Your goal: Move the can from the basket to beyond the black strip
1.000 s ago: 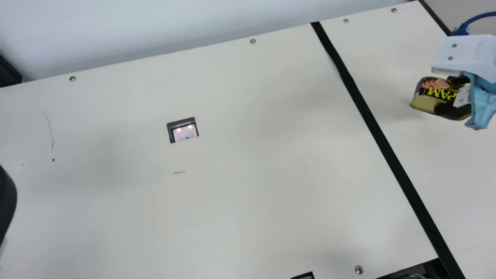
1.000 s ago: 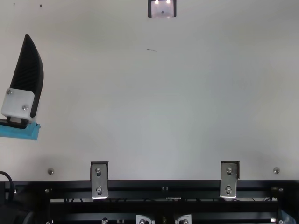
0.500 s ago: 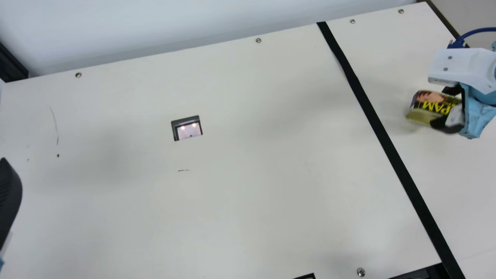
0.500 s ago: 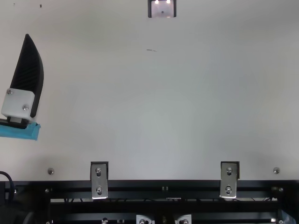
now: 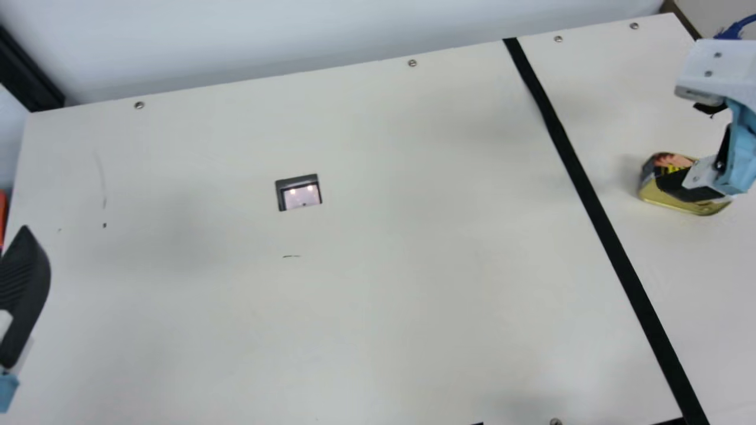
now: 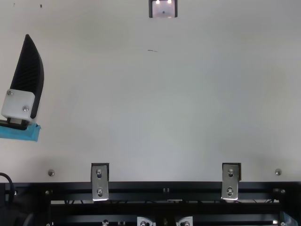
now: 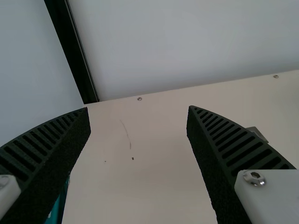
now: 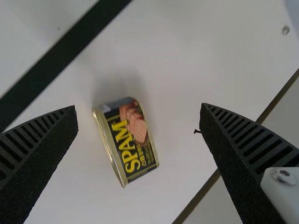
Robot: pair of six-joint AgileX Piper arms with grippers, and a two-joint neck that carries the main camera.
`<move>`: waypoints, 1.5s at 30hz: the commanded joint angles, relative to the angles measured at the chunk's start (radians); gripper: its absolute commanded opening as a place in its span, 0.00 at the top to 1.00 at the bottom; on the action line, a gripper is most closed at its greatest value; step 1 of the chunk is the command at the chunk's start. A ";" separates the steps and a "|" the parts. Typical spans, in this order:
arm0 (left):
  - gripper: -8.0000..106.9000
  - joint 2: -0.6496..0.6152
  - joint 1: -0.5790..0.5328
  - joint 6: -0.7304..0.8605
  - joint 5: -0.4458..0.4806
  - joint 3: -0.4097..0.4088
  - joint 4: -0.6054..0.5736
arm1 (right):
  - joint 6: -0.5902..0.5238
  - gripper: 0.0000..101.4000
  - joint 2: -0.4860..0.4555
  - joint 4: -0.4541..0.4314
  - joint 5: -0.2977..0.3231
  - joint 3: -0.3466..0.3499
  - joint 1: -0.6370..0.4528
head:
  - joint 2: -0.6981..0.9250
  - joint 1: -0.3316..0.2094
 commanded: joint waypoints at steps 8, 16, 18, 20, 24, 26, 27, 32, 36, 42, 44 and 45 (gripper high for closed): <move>0.15 0.000 0.000 0.000 0.000 0.000 0.000 | 0.112 0.00 -0.033 0.278 -0.002 -0.033 0.103 | 0.081 -0.030; 0.15 0.000 0.000 0.000 0.000 0.000 0.000 | 0.184 0.00 -0.086 0.465 -0.100 0.012 0.248 | 0.141 -0.036; 0.15 0.000 0.000 0.000 0.000 0.000 0.000 | 0.195 0.00 -0.098 0.494 -0.134 0.027 0.289 | 0.165 -0.039; 0.15 0.000 0.000 0.000 0.000 0.000 0.000 | 0.203 0.00 -0.108 0.522 -0.166 0.040 0.328 | 0.191 -0.041; 0.15 0.000 0.000 0.000 0.000 0.000 0.000 | 0.208 0.00 -0.126 0.573 -0.223 0.067 0.399 | 0.258 -0.047; 0.15 0.000 0.000 0.000 0.000 0.000 0.000 | 0.207 0.00 -0.134 0.591 -0.250 0.081 0.431 | 0.296 -0.050; 0.15 0.000 0.000 0.000 0.000 0.000 0.000 | 0.204 0.00 -0.137 0.600 -0.264 0.088 0.445 | 0.314 -0.051; 0.15 0.000 0.000 0.000 0.000 0.000 0.000 | 0.169 0.00 -0.161 0.640 -0.336 0.130 0.501 | 0.348 -0.051; 0.15 0.000 0.000 0.000 0.000 0.000 0.000 | 0.143 0.00 -0.190 0.636 -0.389 0.171 0.536 | 0.348 -0.051; 0.15 0.000 0.000 0.000 0.000 0.000 0.000 | 0.112 0.00 -0.271 0.574 -0.505 0.265 0.575 | 0.348 -0.051; 0.15 0.000 0.000 0.000 0.000 0.000 0.000 | 0.113 0.00 -0.308 0.540 -0.549 0.307 0.586 | 0.348 -0.051; 0.15 0.000 0.000 0.000 0.000 0.000 0.000 | 0.120 0.00 -0.327 0.523 -0.570 0.329 0.591 | 0.348 -0.051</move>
